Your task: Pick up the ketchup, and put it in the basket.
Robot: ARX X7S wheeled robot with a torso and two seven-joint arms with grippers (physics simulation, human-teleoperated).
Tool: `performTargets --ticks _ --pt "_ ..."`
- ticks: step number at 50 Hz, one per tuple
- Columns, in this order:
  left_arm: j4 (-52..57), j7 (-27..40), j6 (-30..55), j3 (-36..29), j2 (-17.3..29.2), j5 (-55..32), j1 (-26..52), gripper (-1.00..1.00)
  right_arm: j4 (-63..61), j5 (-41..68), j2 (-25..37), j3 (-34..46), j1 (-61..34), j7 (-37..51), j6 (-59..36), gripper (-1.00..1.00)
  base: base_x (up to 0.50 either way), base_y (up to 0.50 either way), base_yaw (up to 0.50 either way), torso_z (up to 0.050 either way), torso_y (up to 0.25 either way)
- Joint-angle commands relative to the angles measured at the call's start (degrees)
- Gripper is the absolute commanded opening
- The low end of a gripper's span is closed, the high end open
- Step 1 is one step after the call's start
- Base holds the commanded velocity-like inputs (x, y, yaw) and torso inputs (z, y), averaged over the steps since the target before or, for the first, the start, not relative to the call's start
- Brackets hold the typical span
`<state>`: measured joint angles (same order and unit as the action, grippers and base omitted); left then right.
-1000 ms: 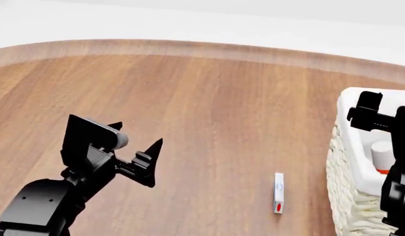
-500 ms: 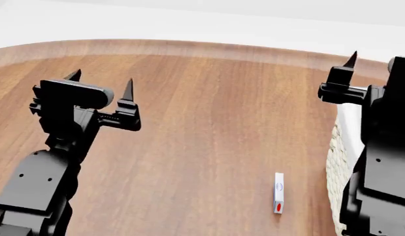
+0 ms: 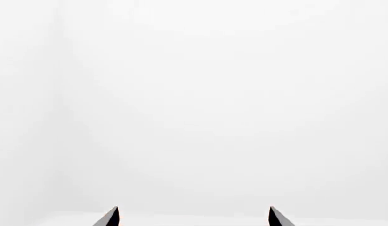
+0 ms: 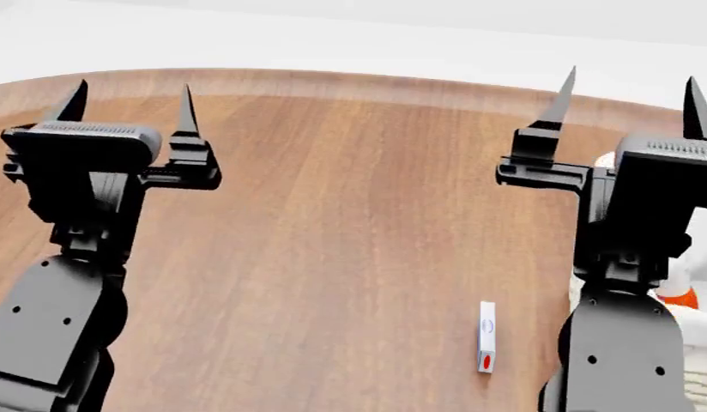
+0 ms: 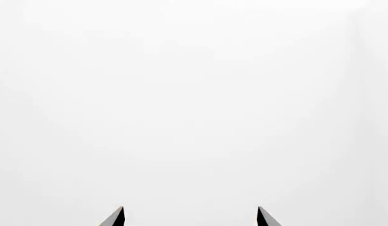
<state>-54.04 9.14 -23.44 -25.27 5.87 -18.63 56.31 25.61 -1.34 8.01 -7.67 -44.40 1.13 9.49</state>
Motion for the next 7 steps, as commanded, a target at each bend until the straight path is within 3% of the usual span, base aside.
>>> performTargets --ticks 1,7 --pt "15.9 3.0 4.1 0.5 2.5 0.0 -6.1 1.00 -11.1 -1.7 -2.3 -0.1 6.8 -0.2 0.6 1.00 0.00 0.00 0.00 0.000 0.000" --pt "20.6 5.6 3.6 0.9 3.9 0.6 -9.3 1.00 -17.3 -1.9 -2.8 1.1 11.3 0.0 1.0 1.00 0.00 0.00 0.00 0.000 0.000"
